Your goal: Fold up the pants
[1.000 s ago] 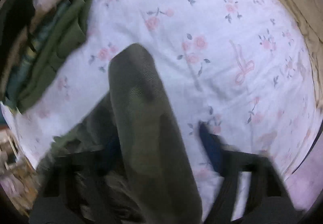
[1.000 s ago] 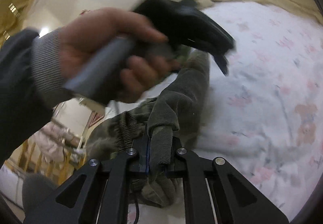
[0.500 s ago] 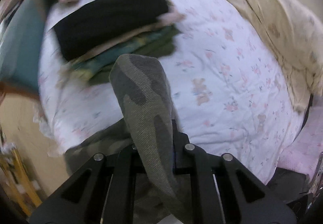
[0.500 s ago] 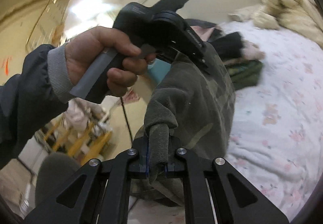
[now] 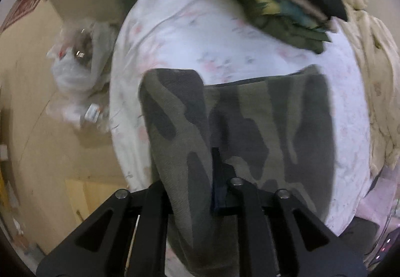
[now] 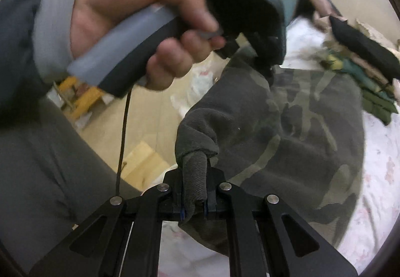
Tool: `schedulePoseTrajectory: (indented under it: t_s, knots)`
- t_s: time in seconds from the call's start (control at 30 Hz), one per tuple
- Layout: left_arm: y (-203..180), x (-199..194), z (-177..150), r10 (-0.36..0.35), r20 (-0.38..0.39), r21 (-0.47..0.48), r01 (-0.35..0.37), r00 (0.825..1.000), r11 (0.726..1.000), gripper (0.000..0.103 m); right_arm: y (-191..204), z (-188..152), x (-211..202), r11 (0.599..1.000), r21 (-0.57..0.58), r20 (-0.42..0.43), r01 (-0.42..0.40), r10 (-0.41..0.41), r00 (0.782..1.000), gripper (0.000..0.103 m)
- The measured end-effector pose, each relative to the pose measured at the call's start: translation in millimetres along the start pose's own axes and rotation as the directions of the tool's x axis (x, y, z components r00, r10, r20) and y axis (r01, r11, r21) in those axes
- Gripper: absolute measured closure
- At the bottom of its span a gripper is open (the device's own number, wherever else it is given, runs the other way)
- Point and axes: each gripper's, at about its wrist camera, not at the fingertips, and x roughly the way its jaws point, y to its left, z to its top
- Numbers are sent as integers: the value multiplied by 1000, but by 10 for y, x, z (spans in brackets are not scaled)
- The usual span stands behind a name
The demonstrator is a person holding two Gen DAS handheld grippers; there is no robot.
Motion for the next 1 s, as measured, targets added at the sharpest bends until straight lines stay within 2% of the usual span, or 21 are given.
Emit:
schedulePoseTrajectory:
  t_s: [0.03, 0.1, 0.17, 0.23, 0.3, 0.37, 0.4, 0.43, 0.47, 0.53, 0.6, 0.67, 0.7, 0.77, 0.83, 0.9, 0.93, 1.0]
  knots:
    - [37, 18, 20, 11, -1, -16, -11, 1000, 1000, 77, -1, -12, 93, 1000, 5, -20, 15, -15, 1000, 93]
    - [80, 33, 17, 62, 20, -43, -61, 998, 997, 51, -52, -55, 221, 999, 34, -41, 25, -24, 999, 88]
    - [137, -67, 18, 155, 74, -38, -153, 985, 988, 46, -132, -132, 256, 996, 90, -39, 10, -6, 999, 86]
    - [189, -179, -3, 224, 137, -18, -223, 965, 975, 46, -98, -150, 192, 990, 132, -15, -42, 44, 999, 74]
    - [226, -258, -17, 245, 171, -30, -244, 954, 969, 46, -54, -167, 125, 987, 131, -26, -92, 96, 995, 52]
    - [280, -334, -20, 203, 187, -64, -195, 961, 979, 46, 15, -214, 12, 979, 124, -39, -160, 166, 985, 49]
    - [278, -363, -22, 161, 188, -67, -150, 969, 986, 46, 1, -240, -97, 972, 131, -23, -197, 202, 979, 49]
    - [262, -382, -17, 130, 184, -58, -121, 974, 991, 46, -84, -294, -322, 959, 170, 45, -225, 221, 974, 49]
    - [222, -401, -1, 118, 188, -49, -111, 975, 993, 46, -190, -325, -475, 952, 209, 91, -224, 209, 974, 49]
    - [76, -474, -18, 99, 217, 6, -103, 971, 995, 46, -571, -467, -809, 915, 358, 180, -184, 126, 976, 47]
    - [-77, -515, -28, 64, 219, 70, -81, 974, 994, 46, -950, -674, -1006, 848, 512, 211, -136, 29, 977, 22]
    - [-290, -471, -72, 18, 191, 158, -49, 982, 986, 46, -1356, -957, -1133, 747, 656, 229, -106, -62, 971, 11]
    - [-391, -423, -88, 9, 168, 201, -43, 986, 979, 46, -1504, -1071, -1129, 692, 716, 213, -94, -88, 973, 10]
    - [-593, -269, -153, -3, 106, 286, -27, 994, 958, 46, -1819, -1393, -965, 516, 841, 213, -166, -33, 976, 8]
    - [-688, -73, -184, 40, 78, 306, -63, 996, 950, 46, -1933, -1585, -729, 381, 890, 250, -250, 51, 967, 7]
    - [-724, 112, -204, 73, 63, 299, -89, 995, 950, 45, -1915, -1688, -520, 319, 896, 283, -308, 123, 951, 4]
    - [-744, 211, -209, 91, 64, 296, -106, 994, 949, 45, -1874, -1718, -357, 304, 894, 295, -330, 158, 942, 3]
    - [-790, 280, -212, 123, 67, 317, -138, 990, 938, 42, -1834, -1728, -258, 298, 882, 331, -365, 160, 930, 0]
